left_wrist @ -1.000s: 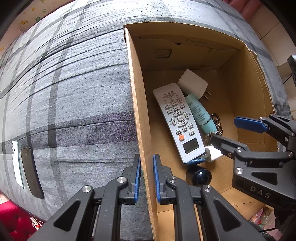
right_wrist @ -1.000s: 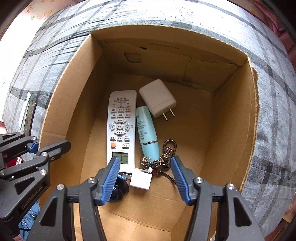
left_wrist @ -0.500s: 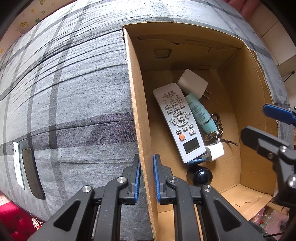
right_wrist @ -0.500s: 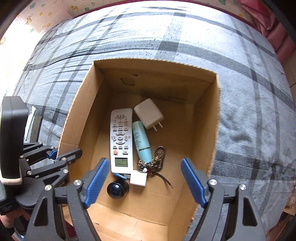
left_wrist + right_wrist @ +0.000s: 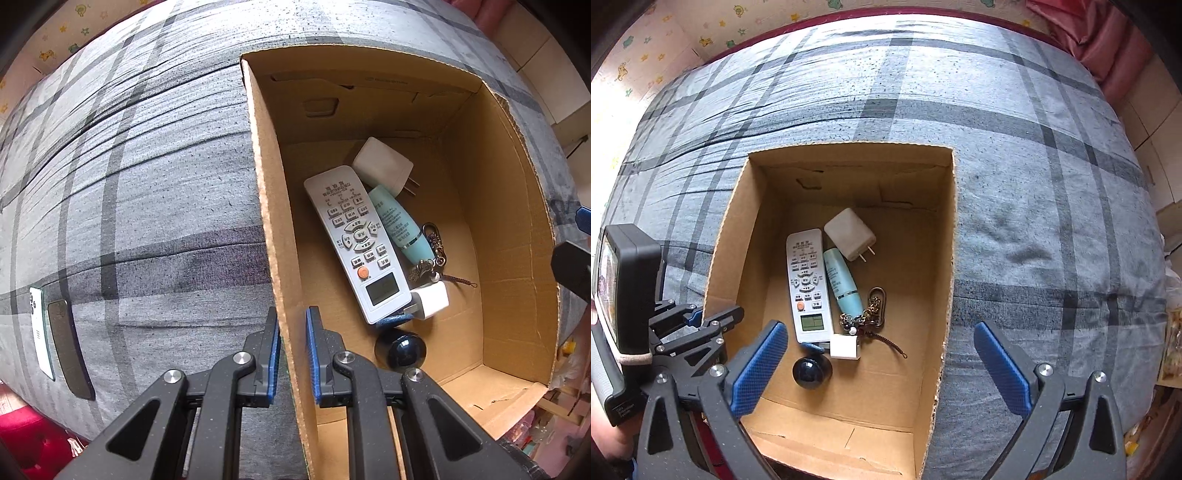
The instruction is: Organize rigid objects
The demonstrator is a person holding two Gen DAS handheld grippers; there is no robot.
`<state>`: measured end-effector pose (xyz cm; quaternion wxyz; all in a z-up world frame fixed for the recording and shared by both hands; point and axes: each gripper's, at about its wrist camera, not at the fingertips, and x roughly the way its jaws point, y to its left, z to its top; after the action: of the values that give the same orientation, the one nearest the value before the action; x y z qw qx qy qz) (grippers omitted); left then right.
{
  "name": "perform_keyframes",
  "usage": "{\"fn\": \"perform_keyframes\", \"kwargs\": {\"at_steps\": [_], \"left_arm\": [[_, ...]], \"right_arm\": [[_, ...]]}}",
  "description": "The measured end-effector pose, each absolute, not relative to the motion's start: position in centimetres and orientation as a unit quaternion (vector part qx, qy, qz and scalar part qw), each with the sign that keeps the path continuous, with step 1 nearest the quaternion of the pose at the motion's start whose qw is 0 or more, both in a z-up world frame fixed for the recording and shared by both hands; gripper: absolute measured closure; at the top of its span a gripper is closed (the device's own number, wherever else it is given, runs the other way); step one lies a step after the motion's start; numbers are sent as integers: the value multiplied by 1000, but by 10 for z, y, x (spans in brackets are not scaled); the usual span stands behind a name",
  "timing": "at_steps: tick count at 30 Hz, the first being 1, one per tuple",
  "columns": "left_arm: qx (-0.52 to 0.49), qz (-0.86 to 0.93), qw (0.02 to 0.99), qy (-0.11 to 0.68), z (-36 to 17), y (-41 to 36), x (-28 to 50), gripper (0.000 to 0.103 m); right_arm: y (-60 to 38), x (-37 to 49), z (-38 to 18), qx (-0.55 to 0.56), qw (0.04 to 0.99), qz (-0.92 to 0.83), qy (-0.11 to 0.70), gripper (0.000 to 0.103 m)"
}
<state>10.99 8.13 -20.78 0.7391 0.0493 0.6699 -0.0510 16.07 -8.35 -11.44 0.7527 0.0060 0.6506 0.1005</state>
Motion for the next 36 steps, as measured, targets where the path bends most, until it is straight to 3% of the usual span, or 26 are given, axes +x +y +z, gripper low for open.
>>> {"fn": "perform_keyframes", "kwargs": {"at_steps": [11, 13, 14, 15, 16, 36], "left_arm": [[52, -45, 744, 664, -199, 78, 103, 87], [55, -41, 748, 660, -195, 78, 103, 64], [53, -37, 750, 658, -193, 78, 103, 32], [52, -34, 751, 657, -192, 78, 103, 7], [50, -33, 754, 654, -189, 79, 103, 2], [61, -47, 789, 609, -89, 62, 72, 0]], "right_arm": [[-94, 150, -101, 10, 760, 88, 644, 0], [-96, 147, -96, 9, 762, 86, 642, 0], [-97, 146, -93, 9, 763, 84, 641, 0], [-98, 145, -89, 8, 765, 81, 639, 0], [-99, 143, -87, 8, 767, 79, 637, 0], [-124, 124, 2, 14, 798, 60, 599, 0]]}}
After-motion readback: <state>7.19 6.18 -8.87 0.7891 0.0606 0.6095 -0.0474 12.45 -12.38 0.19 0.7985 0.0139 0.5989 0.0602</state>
